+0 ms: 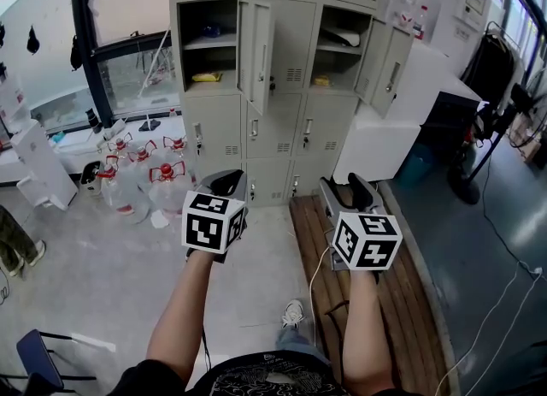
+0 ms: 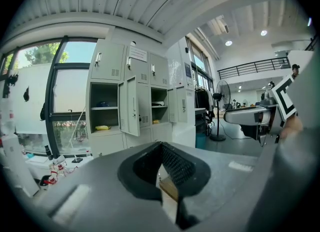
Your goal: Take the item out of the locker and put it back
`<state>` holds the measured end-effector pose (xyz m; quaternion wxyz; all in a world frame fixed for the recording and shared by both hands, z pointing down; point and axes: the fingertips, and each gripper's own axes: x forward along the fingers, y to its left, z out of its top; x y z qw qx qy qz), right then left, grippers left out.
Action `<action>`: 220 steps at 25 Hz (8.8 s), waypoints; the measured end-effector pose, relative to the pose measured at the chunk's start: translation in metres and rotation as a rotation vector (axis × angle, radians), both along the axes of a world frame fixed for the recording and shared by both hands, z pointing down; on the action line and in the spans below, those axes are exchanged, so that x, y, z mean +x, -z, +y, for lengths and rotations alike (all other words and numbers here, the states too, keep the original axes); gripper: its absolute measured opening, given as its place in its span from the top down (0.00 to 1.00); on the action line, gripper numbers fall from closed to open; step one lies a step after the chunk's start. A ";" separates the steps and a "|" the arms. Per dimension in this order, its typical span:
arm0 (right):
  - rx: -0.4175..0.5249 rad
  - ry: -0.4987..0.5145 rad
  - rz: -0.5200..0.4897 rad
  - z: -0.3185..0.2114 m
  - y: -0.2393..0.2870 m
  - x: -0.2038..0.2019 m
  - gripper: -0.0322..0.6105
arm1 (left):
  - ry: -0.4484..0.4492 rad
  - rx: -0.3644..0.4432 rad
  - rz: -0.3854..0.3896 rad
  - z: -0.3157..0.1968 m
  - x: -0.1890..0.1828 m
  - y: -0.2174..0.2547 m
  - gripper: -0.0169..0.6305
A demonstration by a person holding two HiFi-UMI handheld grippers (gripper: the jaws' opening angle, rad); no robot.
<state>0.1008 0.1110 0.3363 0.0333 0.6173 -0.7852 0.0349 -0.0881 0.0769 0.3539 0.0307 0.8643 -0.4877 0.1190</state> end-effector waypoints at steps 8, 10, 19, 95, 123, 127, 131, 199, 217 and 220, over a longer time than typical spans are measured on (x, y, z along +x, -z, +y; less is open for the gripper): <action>-0.003 0.001 -0.021 -0.050 -0.010 0.021 0.49 | -0.014 -0.010 -0.028 -0.048 0.025 -0.008 0.97; -0.003 0.002 -0.025 -0.067 -0.011 0.029 0.49 | -0.015 -0.010 -0.033 -0.064 0.034 -0.009 0.97; -0.004 0.008 -0.022 -0.154 -0.009 0.067 0.49 | -0.021 -0.005 -0.030 -0.150 0.080 -0.005 0.97; -0.125 0.125 -0.023 -0.626 -0.063 0.205 0.53 | -0.031 -0.005 -0.086 -0.579 0.256 0.000 0.97; -0.267 0.210 -0.020 -0.723 -0.116 0.205 0.59 | -0.046 -0.024 -0.149 -0.614 0.249 -0.015 0.97; -0.299 0.268 0.068 -0.726 -0.121 0.200 0.59 | -0.050 -0.022 -0.154 -0.614 0.250 -0.015 0.97; -0.328 0.297 0.135 -0.730 -0.125 0.199 0.60 | -0.051 -0.022 -0.156 -0.615 0.249 -0.015 0.97; -0.193 0.125 0.036 -0.645 -0.054 0.227 0.91 | -0.022 0.004 -0.079 -0.545 0.238 0.000 0.97; -0.045 0.157 0.025 -0.536 -0.002 0.216 0.91 | -0.012 0.022 -0.051 -0.466 0.236 0.006 0.97; -0.026 0.171 0.021 -0.517 0.003 0.209 0.91 | 0.002 0.026 -0.047 -0.450 0.230 0.007 0.97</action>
